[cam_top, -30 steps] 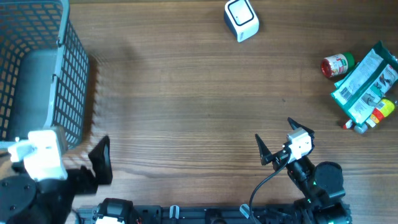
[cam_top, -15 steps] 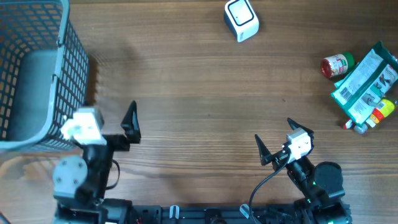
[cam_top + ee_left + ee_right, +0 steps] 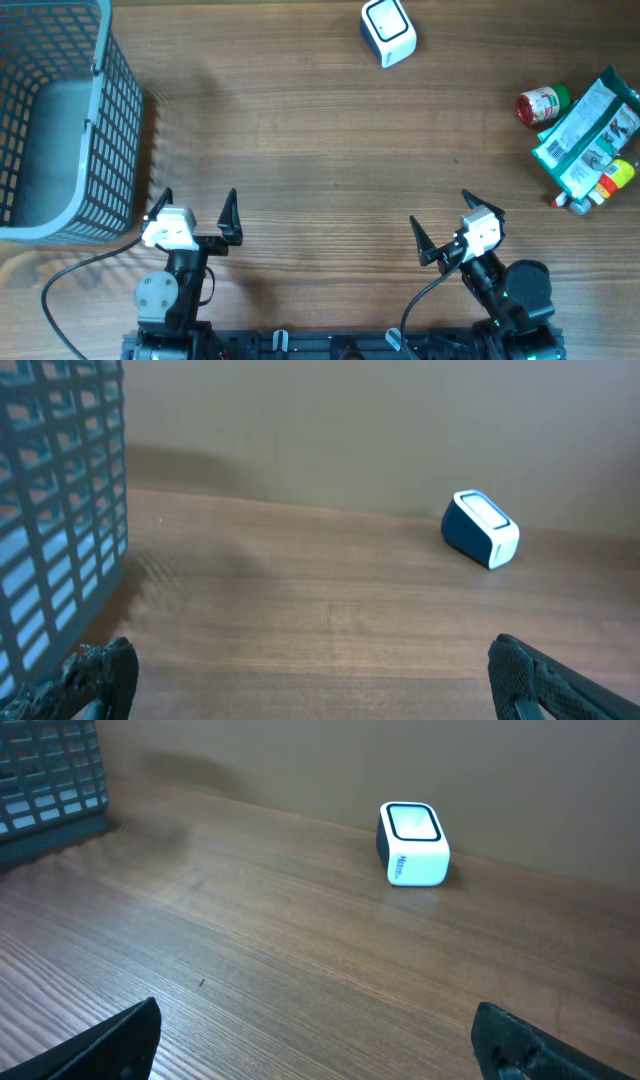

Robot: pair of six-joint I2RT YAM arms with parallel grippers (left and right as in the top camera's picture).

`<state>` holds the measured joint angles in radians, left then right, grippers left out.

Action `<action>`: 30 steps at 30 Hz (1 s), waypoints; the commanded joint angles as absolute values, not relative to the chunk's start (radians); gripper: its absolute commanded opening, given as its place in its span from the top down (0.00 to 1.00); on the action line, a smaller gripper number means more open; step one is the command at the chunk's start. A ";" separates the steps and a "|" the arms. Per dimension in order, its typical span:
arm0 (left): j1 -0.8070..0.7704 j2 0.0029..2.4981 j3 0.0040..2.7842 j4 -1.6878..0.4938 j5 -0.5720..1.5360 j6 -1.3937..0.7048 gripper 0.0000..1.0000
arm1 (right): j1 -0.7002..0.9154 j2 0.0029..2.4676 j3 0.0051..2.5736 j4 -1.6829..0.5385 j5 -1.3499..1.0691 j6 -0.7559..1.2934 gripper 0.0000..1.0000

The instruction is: Scan the item barcode

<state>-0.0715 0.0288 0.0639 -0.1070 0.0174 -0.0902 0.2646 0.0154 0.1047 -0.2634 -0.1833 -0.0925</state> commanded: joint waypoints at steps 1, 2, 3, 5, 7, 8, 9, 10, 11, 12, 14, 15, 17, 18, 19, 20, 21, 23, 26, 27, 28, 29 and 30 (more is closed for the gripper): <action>-0.067 0.003 0.009 -0.065 0.034 -0.086 0.00 | 0.260 0.004 0.102 -0.258 -0.196 -0.105 0.00; -0.067 0.003 0.006 -0.071 0.033 -0.086 0.00 | 0.260 0.004 0.102 -0.258 -0.196 -0.104 0.00; -0.067 0.003 0.006 -0.071 0.031 -0.086 0.00 | 0.260 0.004 0.102 -0.258 -0.196 -0.104 0.00; -0.067 0.003 0.006 -0.075 0.021 -0.085 0.00 | 0.260 0.004 0.102 -0.258 -0.196 -0.105 0.00; -0.067 0.003 0.006 -0.075 0.017 -0.085 0.00 | 0.260 0.004 0.102 -0.258 -0.196 -0.104 0.00; -0.067 0.003 0.006 -0.075 0.018 -0.081 0.00 | 0.260 0.004 0.102 -0.258 -0.196 -0.105 0.00; -0.067 0.003 0.006 -0.074 0.014 -0.081 0.00 | 0.260 0.004 0.102 -0.258 -0.196 -0.105 0.00; -0.067 0.003 0.006 -0.074 0.011 -0.082 0.00 | 0.260 0.004 0.102 -0.258 -0.196 -0.104 0.00; -0.067 0.003 0.006 -0.074 0.011 -0.082 0.00 | 0.260 0.004 0.102 -0.258 -0.196 -0.104 0.00; -0.067 0.004 0.006 -0.074 0.011 -0.082 0.00 | 0.260 0.004 0.102 -0.258 -0.196 -0.104 0.00; -0.067 0.004 0.006 -0.074 0.011 -0.082 0.00 | 0.260 0.004 0.102 -0.258 -0.196 -0.105 0.00; -0.067 0.006 0.006 -0.074 0.011 -0.082 0.00 | 0.260 0.004 0.102 -0.258 -0.196 -0.104 0.00; -0.067 0.006 0.006 -0.074 0.011 -0.082 0.00 | 0.260 0.004 0.102 -0.258 -0.196 -0.105 0.00; -0.067 0.006 0.006 -0.074 0.011 -0.082 0.00 | 0.260 0.004 0.102 -0.258 -0.196 -0.104 0.00; -0.067 0.006 0.006 -0.074 0.011 -0.082 0.00 | 0.260 0.004 0.102 -0.258 -0.196 -0.105 0.00; -0.067 0.006 0.006 -0.074 0.011 -0.082 0.00 | 0.260 0.004 0.102 -0.258 -0.196 -0.105 0.00; -0.067 0.006 0.006 -0.074 0.011 -0.082 0.00 | 0.260 0.004 0.102 -0.258 -0.196 -0.104 0.00; -0.067 0.006 0.006 -0.074 0.011 -0.082 0.00 | 0.260 0.004 0.102 -0.258 -0.196 -0.104 0.00; -0.067 0.006 0.006 -0.074 0.011 -0.082 0.00 | 0.260 0.004 0.102 -0.258 -0.196 -0.105 0.00; -0.067 0.006 0.006 -0.074 0.011 -0.082 0.00 | 0.260 0.004 0.102 -0.258 -0.196 -0.104 0.00; -0.067 0.006 0.006 -0.074 0.011 -0.082 0.00 | 0.260 0.004 0.102 -0.258 -0.196 -0.104 0.00; -0.067 0.006 0.006 -0.074 0.011 -0.082 0.00 | 0.260 0.004 0.102 -0.258 -0.196 -0.105 0.00; -0.067 0.006 0.006 -0.074 0.011 -0.082 0.00 | 0.260 0.004 0.102 -0.258 -0.196 -0.105 0.00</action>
<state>-0.0715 0.0147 0.0147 -0.0772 0.0170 -0.0902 0.2646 0.0154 0.1047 -0.2634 -0.1833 -0.0929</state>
